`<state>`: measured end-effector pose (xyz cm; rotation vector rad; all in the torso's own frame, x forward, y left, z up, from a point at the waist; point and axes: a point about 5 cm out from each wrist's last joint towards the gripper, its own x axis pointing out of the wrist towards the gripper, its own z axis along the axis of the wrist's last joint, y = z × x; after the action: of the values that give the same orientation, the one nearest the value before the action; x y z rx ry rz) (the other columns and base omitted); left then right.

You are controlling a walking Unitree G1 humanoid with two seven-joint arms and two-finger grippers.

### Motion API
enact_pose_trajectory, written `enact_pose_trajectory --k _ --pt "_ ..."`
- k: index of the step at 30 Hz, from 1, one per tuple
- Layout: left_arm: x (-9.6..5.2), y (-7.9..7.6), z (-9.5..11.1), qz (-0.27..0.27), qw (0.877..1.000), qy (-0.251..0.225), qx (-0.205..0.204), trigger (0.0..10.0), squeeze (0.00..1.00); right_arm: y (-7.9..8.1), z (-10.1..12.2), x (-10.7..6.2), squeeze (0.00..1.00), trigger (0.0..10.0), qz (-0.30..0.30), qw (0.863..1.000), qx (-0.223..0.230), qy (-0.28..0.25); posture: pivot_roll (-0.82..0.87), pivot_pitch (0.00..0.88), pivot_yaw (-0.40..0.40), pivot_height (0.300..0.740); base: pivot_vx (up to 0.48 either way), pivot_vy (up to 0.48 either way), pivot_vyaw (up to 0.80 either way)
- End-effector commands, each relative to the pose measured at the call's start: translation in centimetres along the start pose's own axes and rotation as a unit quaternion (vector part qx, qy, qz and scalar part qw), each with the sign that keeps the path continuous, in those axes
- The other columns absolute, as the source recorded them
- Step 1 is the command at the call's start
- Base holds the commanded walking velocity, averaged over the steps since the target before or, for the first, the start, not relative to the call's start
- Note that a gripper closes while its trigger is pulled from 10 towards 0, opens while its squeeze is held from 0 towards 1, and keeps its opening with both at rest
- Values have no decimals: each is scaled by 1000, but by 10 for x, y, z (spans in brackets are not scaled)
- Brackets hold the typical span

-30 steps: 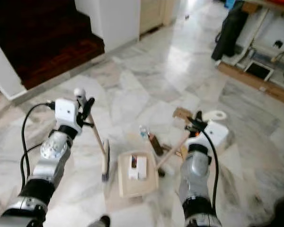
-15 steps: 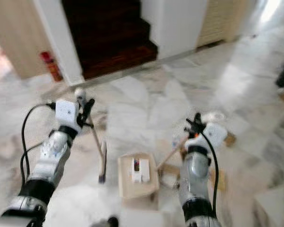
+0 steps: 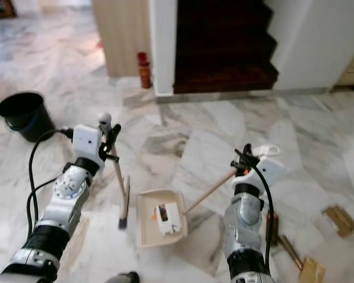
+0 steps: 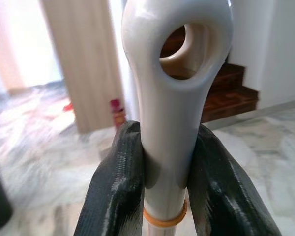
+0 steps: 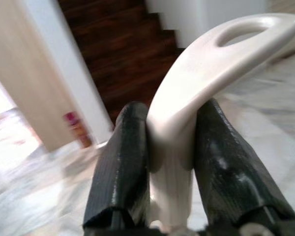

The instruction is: Sweep floor

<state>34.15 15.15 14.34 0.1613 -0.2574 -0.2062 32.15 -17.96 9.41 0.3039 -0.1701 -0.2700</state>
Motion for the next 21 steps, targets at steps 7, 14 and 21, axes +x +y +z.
enact_pose_trajectory --k 7,14,21 --pt "4 -5 13 -2 1000 -30 -5 10000 0 -4 7 3 0 10000 -2 1000 6 -12 161 70 -87 740 0 0 0" --pt "2 -7 12 -2 1000 -27 -9 10000 0 -3 7 4 0 10000 1 1000 9 -10 161 66 -89 740 0 0 0" --pt "2 -7 11 0 1000 -21 -12 10000 0 -3 8 4 0 10000 2 1000 11 -9 160 76 -94 740 0 336 0"
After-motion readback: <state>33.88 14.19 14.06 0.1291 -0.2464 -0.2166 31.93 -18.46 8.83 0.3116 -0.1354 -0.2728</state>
